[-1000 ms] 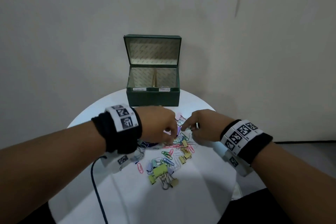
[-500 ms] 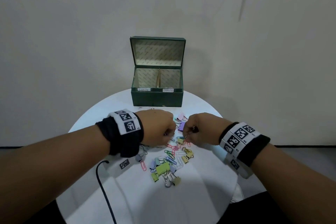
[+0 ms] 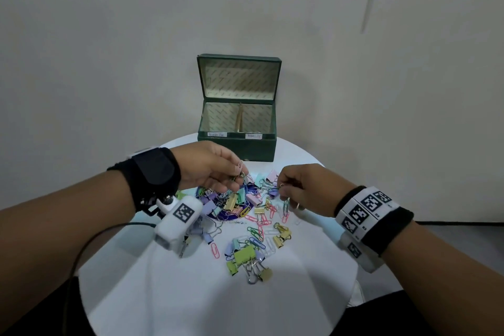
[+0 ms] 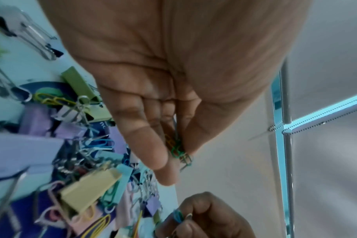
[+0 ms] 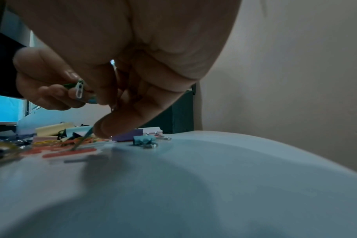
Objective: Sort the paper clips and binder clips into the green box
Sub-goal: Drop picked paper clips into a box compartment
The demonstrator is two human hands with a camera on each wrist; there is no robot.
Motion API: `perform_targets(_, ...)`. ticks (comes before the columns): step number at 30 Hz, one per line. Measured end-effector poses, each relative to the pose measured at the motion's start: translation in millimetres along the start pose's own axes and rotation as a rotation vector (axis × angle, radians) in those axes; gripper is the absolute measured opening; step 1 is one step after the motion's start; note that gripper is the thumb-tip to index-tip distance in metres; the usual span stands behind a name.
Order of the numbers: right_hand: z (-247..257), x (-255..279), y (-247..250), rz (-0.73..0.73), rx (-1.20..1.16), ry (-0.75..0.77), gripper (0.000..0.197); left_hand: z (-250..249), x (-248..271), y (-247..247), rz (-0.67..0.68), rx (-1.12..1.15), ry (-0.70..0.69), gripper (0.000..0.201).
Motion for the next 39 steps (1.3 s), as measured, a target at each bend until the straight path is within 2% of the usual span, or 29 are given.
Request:
perform_targets(4,1.1,0.5,4.5,-0.041,-0.134,-0.010,0.014,-9.5,-10.3,13.0,-0.066,0.065,-0.021,0.014)
perform_targets(7,9.6,-1.2,13.8,-0.087,-0.242,-0.005,0.015,-27.5,-20.9,27.8,-0.179,0.151,-0.063,0.013)
perform_targets(10,21.0,-14.2,35.1,-0.207,-0.307,0.007,0.011,-48.6,-35.0,41.5,-0.298,0.167,-0.121,0.014)
perform_targets(14,28.1,-52.0,68.2,-0.354,-0.187,-0.016,0.010,-62.9,-52.2,47.5,-0.420,0.085,-0.118,0.015)
perform_targets(20,28.6,-101.6,85.9,-0.427,-0.070,-0.156,0.023,-63.5,-64.1,53.3,-0.590,0.058,-0.080,0.012)
perform_targets(24,32.9,-120.1,81.6,-0.384,-0.041,-0.188,0.012,-58.1,-62.7,57.9,-0.588,0.006,-0.075,0.025)
perform_targets(26,31.3,-119.8,80.8,-0.392,-0.058,-0.197,0.017,-55.8,-55.3,57.0,-0.567,0.036,-0.080,0.030)
perform_targets(30,45.8,-92.9,74.9,-0.411,0.075,-0.026,0.021,-48.1,-38.9,59.0,-0.543,0.010,-0.165,0.021)
perform_targets(32,50.1,-77.7,55.1,-0.267,0.126,0.026,0.017,-42.7,-26.0,60.2,-0.534,-0.045,-0.224,0.017)
perform_targets(33,51.2,-72.1,41.8,-0.170,0.176,0.035,0.015,-41.1,-18.1,59.1,-0.534,-0.119,-0.250,0.015)
perform_targets(35,52.4,-64.7,17.5,-0.018,0.275,0.063,0.016,-39.0,-0.5,52.3,-0.539,-0.431,-0.279,0.014)
perform_targets(39,56.2,-63.4,-14.6,0.137,0.368,0.076,0.023,-16.1,16.5,10.8,-0.354,-1.339,-0.271,0.028)
Point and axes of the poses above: each hand's wrist, its own x-axis away from the middle knuckle, its own y-axis out of the back of the hand, z = x × y, the point moved 7 cm from there along -x, towards the middle knuckle, and after that the axes turned 9 degrees about -x, right-handed, at the moved point
